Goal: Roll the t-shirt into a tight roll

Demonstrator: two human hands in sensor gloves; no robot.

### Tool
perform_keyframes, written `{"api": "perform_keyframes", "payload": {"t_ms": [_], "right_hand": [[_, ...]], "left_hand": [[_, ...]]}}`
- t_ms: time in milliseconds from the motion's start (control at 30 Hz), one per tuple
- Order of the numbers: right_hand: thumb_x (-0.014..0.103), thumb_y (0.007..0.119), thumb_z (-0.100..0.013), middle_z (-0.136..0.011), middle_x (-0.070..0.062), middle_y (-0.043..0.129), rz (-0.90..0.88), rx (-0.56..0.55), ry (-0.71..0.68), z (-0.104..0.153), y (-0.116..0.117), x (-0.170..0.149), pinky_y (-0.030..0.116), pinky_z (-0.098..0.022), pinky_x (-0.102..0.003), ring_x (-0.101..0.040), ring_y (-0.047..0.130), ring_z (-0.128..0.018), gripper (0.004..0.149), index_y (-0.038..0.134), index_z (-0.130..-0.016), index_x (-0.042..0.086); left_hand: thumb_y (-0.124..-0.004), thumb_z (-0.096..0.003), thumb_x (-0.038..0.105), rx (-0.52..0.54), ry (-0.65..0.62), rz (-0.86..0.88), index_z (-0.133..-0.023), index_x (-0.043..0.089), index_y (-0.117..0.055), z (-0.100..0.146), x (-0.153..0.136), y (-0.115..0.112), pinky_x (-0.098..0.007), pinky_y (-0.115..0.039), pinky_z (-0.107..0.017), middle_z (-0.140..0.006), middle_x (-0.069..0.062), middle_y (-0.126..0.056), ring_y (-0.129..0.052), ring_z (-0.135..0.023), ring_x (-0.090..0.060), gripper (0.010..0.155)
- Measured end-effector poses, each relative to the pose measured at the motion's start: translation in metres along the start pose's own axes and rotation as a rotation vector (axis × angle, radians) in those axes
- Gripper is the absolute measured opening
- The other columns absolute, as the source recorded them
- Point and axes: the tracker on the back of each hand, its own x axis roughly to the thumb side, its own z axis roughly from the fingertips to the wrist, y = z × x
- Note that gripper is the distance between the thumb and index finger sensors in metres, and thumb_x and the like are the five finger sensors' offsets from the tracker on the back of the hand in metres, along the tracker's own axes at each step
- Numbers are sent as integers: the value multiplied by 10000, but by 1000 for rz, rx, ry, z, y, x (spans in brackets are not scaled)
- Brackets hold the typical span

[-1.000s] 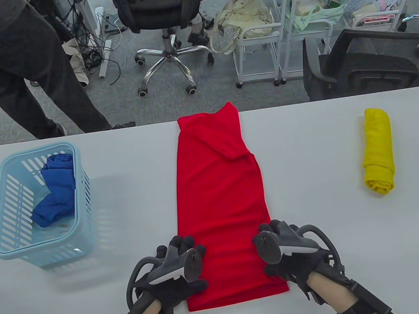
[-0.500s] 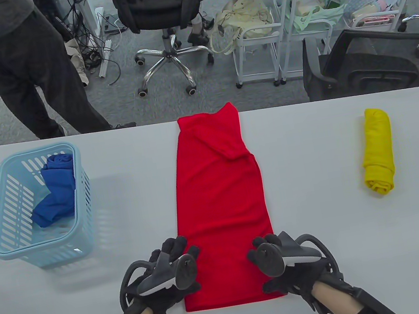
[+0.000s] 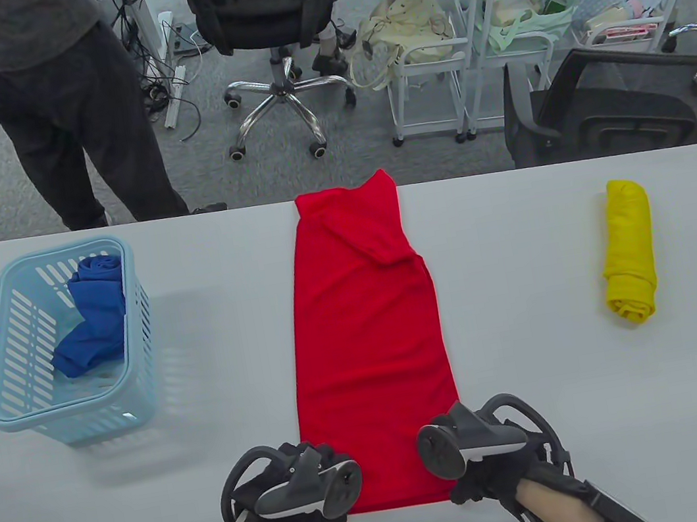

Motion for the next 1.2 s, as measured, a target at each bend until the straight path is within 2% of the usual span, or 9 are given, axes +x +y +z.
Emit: {"api": "perform_keyframes", "payload": {"t_ms": [200,300,500,633,767,833,933,1100,1200], "right_hand": [[300,831,-527,-1121,-83,496,13,-37,36,-5,1,1,596,-705,-470,-293,645,-959,619,514,-1057,262],[268,810,-546,-1090,-78,543,17,-78,57,-8,1,0,640,-683,-446,-262,698,-908,584,518,-1052,263],[244,758,-580,-1024,-57,656,-8,-124,52,-15,-3,-4,683,-640,-449,-239,794,-820,413,637,-973,282],[268,735,-578,-1000,-69,693,-51,-122,42,-11,-6,-9,690,-637,-467,-239,818,-807,404,638,-970,262],[274,646,-599,-1022,-95,662,-114,-164,48,-1,-16,-19,667,-661,-493,-273,792,-856,416,545,-998,217],[279,571,-615,-1123,-175,498,-200,-196,40,8,-21,-28,599,-711,-544,-391,642,-1017,441,426,-1014,160],[266,525,-630,-1158,-259,345,-296,-240,18,16,-26,-36,545,-727,-594,-539,472,-1067,460,331,-1017,111],[258,518,-636,-1146,-247,401,-326,-377,18,32,-44,-41,584,-725,-582,-539,504,-1066,465,300,-1018,107],[261,527,-637,-1121,-217,486,-321,-441,28,44,-54,-42,636,-710,-558,-507,595,-1050,464,307,-1017,112]], "left_hand": [[-782,-389,543,45,36,0,-997,311,-643,-6,1,3,-415,-810,-684,-873,91,-901,-986,-715,-117,666],[-796,-417,475,74,50,-18,-968,315,-671,-10,2,2,-428,-805,-692,-805,115,-929,-1014,-647,-93,588],[-760,-440,446,87,56,23,-977,347,-666,-12,-2,1,-462,-773,-712,-783,112,-926,-997,-624,-109,554],[-742,-449,446,125,85,126,-870,395,-804,-10,-15,4,-481,-738,-732,-772,112,-910,-971,-652,-120,429],[-704,-463,452,202,122,194,-860,401,-799,-3,-25,13,-514,-658,-773,-853,99,-832,-895,-778,-153,411],[-659,-471,446,267,138,256,-866,394,-753,3,-33,20,-522,-618,-793,-993,64,-725,-800,-924,-196,409],[-647,-468,418,381,123,391,-861,396,-718,8,-45,26,-509,-632,-805,-1064,61,-788,-782,-1051,-260,400],[-647,-467,361,521,112,530,-847,390,-714,11,-61,33,-437,-767,-738,-939,63,-948,-955,-920,-231,387],[-646,-468,358,555,102,553,-849,387,-712,16,-64,42,-397,-825,-696,-863,68,-995,-1024,-840,-192,388]]}}
